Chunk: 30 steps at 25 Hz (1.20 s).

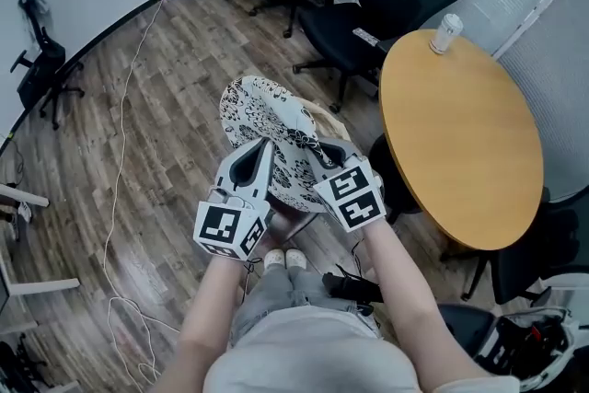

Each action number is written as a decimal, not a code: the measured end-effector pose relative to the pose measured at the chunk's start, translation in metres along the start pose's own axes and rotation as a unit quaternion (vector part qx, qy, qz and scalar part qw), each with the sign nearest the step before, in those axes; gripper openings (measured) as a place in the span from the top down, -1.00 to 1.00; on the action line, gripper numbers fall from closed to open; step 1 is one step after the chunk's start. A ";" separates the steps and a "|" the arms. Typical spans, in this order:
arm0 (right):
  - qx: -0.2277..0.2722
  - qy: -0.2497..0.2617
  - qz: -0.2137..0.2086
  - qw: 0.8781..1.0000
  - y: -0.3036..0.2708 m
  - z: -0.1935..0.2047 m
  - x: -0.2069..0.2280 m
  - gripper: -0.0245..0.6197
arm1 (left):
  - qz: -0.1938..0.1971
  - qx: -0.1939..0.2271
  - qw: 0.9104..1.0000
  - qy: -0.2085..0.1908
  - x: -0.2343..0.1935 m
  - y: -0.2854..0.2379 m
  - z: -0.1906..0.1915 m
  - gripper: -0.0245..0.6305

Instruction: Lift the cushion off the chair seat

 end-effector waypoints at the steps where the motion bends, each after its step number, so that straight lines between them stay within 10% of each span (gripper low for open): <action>1: 0.004 -0.001 0.005 1.000 0.004 -0.003 0.000 0.79 | 0.001 0.002 1.000 -0.003 0.001 0.001 -0.003 0.92; 30: 0.210 -0.093 0.154 0.961 0.064 -0.053 -0.030 0.80 | -0.027 0.072 0.997 -0.018 -0.001 0.019 -0.051 0.92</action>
Point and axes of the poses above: the fingertips, and each gripper's own axes: y backward along the fingers, x to its right, z out of its underside, the point moved 8 cm from there along y, backward along the fingers, and after that the axes turned 2 degrees about z, right-handed, at the moved point
